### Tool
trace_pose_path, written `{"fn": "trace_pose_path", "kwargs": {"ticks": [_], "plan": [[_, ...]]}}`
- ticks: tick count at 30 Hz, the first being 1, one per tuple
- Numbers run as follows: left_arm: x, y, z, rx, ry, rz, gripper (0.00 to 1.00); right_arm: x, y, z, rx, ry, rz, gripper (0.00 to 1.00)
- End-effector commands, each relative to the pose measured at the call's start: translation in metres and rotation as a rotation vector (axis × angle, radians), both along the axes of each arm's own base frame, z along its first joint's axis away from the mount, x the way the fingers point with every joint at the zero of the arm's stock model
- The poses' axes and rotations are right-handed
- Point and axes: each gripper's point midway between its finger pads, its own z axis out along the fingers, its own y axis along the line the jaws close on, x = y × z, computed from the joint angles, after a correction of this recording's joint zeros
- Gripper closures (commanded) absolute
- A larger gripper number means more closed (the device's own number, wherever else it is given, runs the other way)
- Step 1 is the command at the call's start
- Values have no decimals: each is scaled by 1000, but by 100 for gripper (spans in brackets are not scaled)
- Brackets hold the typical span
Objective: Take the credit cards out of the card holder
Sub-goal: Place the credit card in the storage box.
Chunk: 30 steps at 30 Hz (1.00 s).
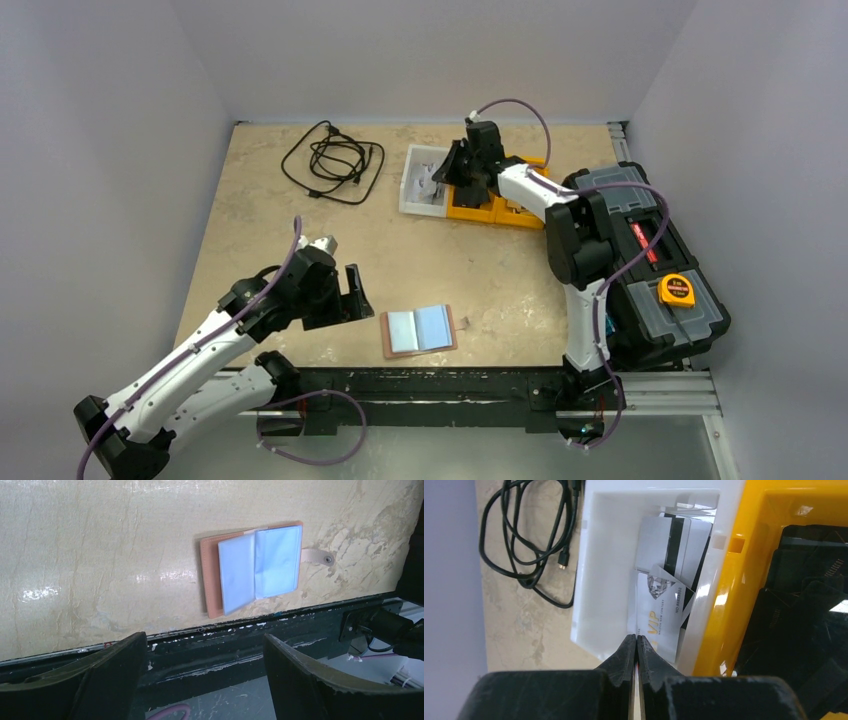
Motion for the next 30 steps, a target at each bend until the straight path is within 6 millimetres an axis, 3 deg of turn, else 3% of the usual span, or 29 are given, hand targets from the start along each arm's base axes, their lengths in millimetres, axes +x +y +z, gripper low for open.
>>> {"fn": "trace_pose_path", "kwargs": {"ticks": [1, 3, 7, 11, 17, 21, 24, 25, 30], "plan": [[2, 1, 2, -2, -9, 10, 14, 12, 9, 18, 9, -54, 30, 100], [2, 0, 0, -6, -5, 8, 14, 13, 10, 9, 6, -38, 36, 98], [2, -2, -2, -8, -1, 2, 14, 14, 9, 2, -5, -16, 30, 82], [2, -3, -7, -9, 6, -1, 14, 12, 7, 15, -5, -28, 21, 63], [4, -6, -16, -8, 21, 10, 14, -7, -1, 50, -37, -40, 19, 53], [6, -13, -27, -23, 42, 14, 17, -48, -10, 61, -65, -35, 38, 47], [7, -21, -38, -43, 74, 9, 19, -94, -17, 53, -97, -17, 64, 42], [7, -24, -42, -48, 83, 6, 21, -111, -16, 60, -100, -33, 82, 40], [7, -39, -60, -94, 125, -18, 26, -189, -25, 40, -127, -6, 128, 37]]}}
